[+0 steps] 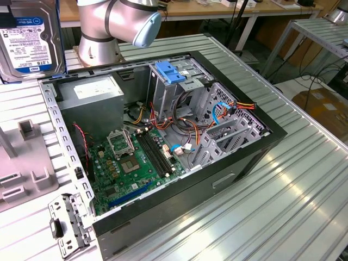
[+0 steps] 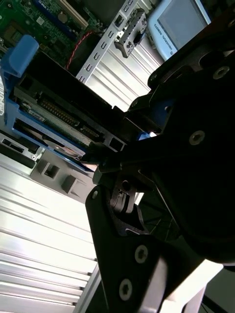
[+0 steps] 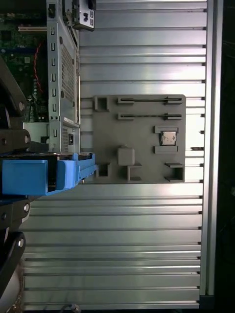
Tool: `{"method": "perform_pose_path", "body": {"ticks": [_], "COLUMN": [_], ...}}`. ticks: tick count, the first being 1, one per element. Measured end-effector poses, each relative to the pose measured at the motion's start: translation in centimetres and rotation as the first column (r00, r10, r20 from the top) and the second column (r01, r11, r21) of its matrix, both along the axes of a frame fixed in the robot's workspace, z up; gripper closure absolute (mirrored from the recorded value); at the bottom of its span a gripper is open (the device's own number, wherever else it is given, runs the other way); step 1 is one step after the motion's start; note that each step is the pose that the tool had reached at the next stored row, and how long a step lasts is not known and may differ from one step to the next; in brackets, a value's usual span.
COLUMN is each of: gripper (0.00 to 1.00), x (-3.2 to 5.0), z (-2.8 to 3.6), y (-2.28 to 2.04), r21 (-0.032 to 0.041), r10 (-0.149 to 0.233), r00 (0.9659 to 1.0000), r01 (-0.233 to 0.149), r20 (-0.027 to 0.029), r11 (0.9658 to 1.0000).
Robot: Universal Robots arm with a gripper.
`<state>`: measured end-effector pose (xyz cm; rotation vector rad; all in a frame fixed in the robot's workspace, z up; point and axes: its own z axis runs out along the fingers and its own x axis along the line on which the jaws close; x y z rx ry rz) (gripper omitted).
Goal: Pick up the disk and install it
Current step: 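Pick up the disk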
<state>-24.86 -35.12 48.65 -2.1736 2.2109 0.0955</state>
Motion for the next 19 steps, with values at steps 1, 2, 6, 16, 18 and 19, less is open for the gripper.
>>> {"method": "perform_pose_path", "body": {"ticks": [1, 2, 6, 16, 18, 19], "gripper": [0.63, 0.63, 0.63, 0.63, 0.63, 0.63], "x": [0.07, 0.12, 0.35, 0.88, 0.97, 1.04], "z": [0.0, 0.0, -0.02, -0.04, -0.05, -0.06], "y": [-0.01, -0.03, -0.08, -0.2, -0.23, -0.26], "r21": [0.0, 0.0, 0.0, 0.0, 0.0, 0.0001], "r10": [0.0, 0.0, 0.0, 0.0, 0.0, 0.0], "r00": [1.0, 1.0, 1.0, 1.0, 1.0, 1.0], "r01": [0.0, 0.0, 0.0, 0.0, 0.0, 0.0], "r20": [0.0, 0.0, 0.0, -0.0001, 0.0, 0.0], "r11": [1.0, 1.0, 1.0, 1.0, 1.0, 1.0]}}
